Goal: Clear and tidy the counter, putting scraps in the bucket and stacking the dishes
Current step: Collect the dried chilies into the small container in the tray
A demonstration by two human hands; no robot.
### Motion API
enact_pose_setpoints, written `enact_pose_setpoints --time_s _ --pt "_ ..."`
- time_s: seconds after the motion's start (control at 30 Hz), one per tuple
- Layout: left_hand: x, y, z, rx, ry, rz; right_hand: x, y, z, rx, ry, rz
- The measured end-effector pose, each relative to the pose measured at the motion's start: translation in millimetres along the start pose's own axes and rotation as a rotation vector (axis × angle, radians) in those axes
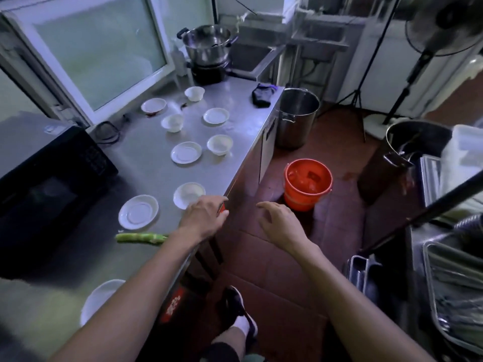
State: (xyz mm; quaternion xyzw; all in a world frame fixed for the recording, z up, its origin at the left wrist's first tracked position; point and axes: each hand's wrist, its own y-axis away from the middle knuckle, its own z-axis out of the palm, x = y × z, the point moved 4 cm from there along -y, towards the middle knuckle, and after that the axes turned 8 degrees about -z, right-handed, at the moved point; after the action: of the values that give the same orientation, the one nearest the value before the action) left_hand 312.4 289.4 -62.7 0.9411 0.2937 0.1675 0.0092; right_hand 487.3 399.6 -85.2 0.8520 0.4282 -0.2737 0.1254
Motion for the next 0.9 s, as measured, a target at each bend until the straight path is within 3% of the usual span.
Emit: enact_pose_setpoints --time_s 0.37,0.73,0.9 --pt "12 -151 11 -0.03 -0.024 0.029 56 -129 -29 -0.012 0.038 0.029" --pt "62 -272 18 -0.115 -0.031 0.124 127 -208 -61 0.002 0.021 0.14" --pt "87 -333 31 -0.147 -0.042 0.122 172 -251 -69 -0.067 0.044 0.104"
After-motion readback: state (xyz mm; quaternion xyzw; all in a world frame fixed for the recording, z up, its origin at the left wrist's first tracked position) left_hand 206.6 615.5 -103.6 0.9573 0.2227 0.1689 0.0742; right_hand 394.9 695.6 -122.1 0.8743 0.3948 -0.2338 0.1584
